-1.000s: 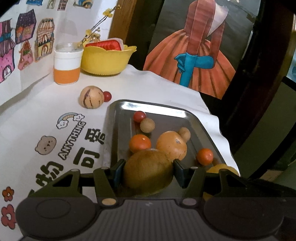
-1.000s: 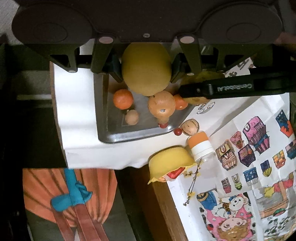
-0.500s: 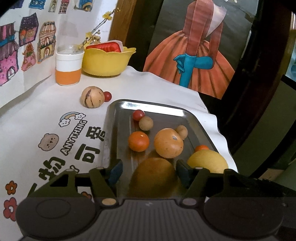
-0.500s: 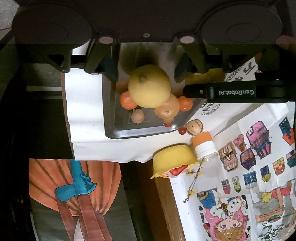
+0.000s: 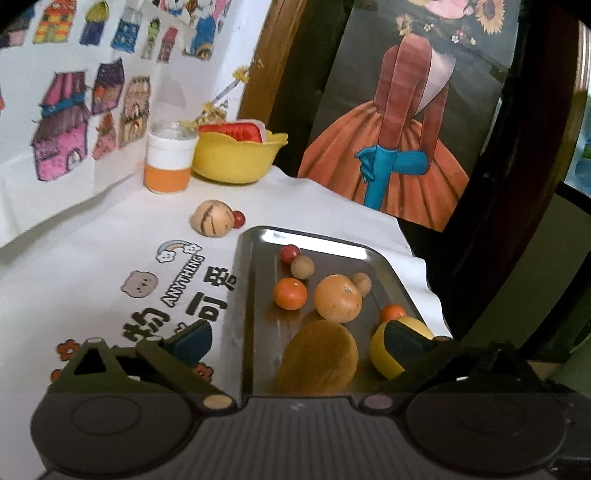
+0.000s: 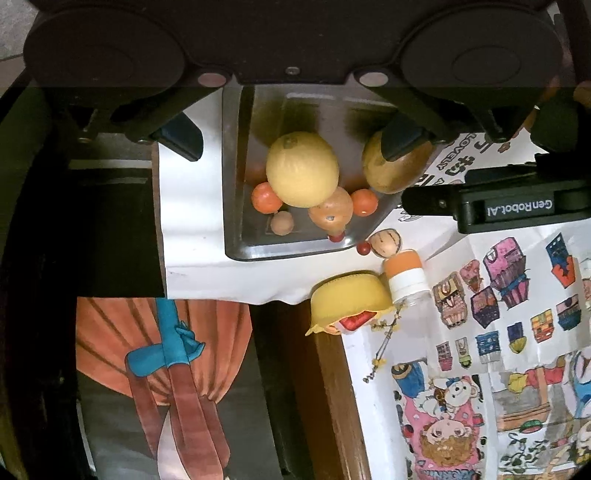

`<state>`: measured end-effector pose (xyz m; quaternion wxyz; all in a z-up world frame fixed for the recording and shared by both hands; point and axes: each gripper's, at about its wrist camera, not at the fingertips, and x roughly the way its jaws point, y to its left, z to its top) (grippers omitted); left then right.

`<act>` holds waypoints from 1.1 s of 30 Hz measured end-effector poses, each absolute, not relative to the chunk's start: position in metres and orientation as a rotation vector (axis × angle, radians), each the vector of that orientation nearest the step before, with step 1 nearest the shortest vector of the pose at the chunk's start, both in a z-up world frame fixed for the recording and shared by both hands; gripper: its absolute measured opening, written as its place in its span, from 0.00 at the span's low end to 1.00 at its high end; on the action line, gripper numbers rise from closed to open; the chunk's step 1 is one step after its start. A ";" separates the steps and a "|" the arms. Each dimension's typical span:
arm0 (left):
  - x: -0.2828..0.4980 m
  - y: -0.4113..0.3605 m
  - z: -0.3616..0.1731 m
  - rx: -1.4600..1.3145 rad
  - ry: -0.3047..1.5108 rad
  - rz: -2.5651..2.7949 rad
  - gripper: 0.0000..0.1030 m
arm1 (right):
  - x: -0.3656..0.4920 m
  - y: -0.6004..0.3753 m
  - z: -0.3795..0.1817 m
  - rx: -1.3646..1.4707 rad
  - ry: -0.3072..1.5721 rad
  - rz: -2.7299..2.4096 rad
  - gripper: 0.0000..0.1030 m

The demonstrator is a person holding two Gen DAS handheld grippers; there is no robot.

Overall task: Organize fruits
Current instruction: 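Open the left tool to drop the brown fruit while the right tool releases the yellow fruit, then lift both open tools up and away from the metal tray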

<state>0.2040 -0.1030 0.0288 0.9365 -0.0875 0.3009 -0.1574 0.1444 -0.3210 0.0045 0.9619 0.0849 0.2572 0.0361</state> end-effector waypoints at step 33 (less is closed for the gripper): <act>0.079 -0.023 0.003 -0.110 0.531 -0.138 1.00 | 0.047 -0.252 -0.012 0.017 0.535 0.125 0.99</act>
